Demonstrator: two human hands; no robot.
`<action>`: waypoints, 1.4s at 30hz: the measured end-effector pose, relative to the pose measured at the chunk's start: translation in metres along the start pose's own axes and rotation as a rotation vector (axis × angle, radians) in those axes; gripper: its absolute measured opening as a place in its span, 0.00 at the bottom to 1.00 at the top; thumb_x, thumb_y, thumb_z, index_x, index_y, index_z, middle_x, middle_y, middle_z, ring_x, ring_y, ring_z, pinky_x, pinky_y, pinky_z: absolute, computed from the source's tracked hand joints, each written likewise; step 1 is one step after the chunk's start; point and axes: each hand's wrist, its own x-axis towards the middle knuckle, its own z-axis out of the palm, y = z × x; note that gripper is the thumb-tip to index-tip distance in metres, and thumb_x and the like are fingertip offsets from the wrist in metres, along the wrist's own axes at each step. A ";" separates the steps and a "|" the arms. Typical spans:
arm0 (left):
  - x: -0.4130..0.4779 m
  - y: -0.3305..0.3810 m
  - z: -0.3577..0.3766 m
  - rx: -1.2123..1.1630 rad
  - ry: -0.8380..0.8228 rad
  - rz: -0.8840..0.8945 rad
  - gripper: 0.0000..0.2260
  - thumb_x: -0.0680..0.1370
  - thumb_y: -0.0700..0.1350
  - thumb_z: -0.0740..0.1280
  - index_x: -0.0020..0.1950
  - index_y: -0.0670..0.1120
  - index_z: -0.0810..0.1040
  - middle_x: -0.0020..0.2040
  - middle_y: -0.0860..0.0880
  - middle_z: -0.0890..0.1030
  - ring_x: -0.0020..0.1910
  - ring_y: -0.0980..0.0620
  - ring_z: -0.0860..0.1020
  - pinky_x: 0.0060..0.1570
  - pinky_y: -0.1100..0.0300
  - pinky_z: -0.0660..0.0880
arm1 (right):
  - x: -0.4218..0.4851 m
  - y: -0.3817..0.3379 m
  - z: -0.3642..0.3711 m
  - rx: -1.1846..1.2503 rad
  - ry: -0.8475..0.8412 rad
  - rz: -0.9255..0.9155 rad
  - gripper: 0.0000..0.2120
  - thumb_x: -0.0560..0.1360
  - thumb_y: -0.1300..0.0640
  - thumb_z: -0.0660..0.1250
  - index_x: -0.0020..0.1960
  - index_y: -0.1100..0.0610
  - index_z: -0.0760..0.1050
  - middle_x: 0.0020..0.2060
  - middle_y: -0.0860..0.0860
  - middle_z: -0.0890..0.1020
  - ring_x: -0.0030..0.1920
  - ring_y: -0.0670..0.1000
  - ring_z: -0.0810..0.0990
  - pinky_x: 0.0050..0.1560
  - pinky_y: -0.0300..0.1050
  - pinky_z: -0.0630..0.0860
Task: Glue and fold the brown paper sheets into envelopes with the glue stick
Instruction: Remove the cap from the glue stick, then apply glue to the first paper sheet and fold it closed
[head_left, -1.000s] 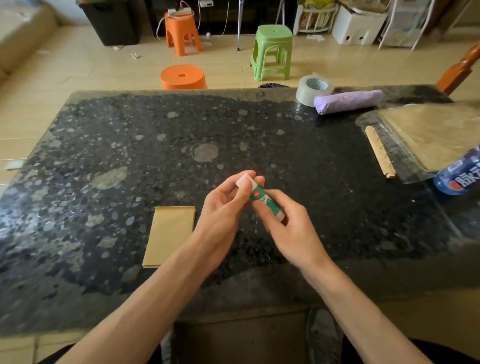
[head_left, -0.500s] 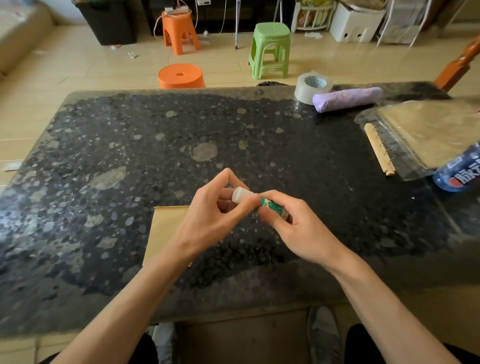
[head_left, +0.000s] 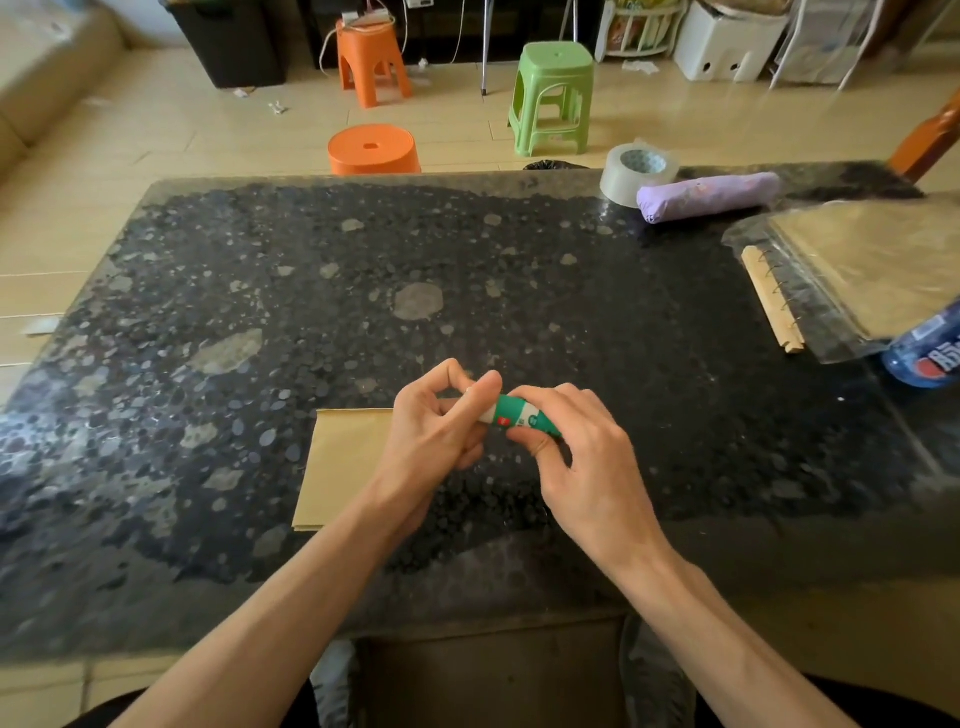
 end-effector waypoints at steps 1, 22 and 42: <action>0.001 -0.001 -0.001 0.005 -0.009 -0.002 0.16 0.82 0.47 0.69 0.41 0.41 0.68 0.27 0.47 0.70 0.24 0.52 0.61 0.24 0.60 0.62 | 0.000 0.001 -0.001 -0.006 -0.013 0.004 0.16 0.80 0.56 0.71 0.67 0.52 0.78 0.52 0.41 0.79 0.53 0.44 0.76 0.53 0.35 0.74; 0.020 0.009 -0.029 0.070 0.371 -0.056 0.15 0.82 0.42 0.65 0.36 0.48 0.70 0.28 0.52 0.69 0.27 0.54 0.66 0.26 0.61 0.64 | 0.000 0.018 -0.012 -0.088 0.015 0.004 0.11 0.82 0.51 0.66 0.62 0.54 0.77 0.53 0.46 0.79 0.53 0.47 0.77 0.53 0.41 0.75; 0.054 -0.043 -0.066 1.213 0.169 0.296 0.08 0.82 0.51 0.69 0.58 0.51 0.74 0.49 0.53 0.78 0.46 0.50 0.78 0.44 0.53 0.71 | 0.008 0.035 0.018 -0.021 -0.211 0.336 0.17 0.86 0.50 0.60 0.74 0.50 0.68 0.68 0.47 0.74 0.64 0.42 0.72 0.59 0.40 0.75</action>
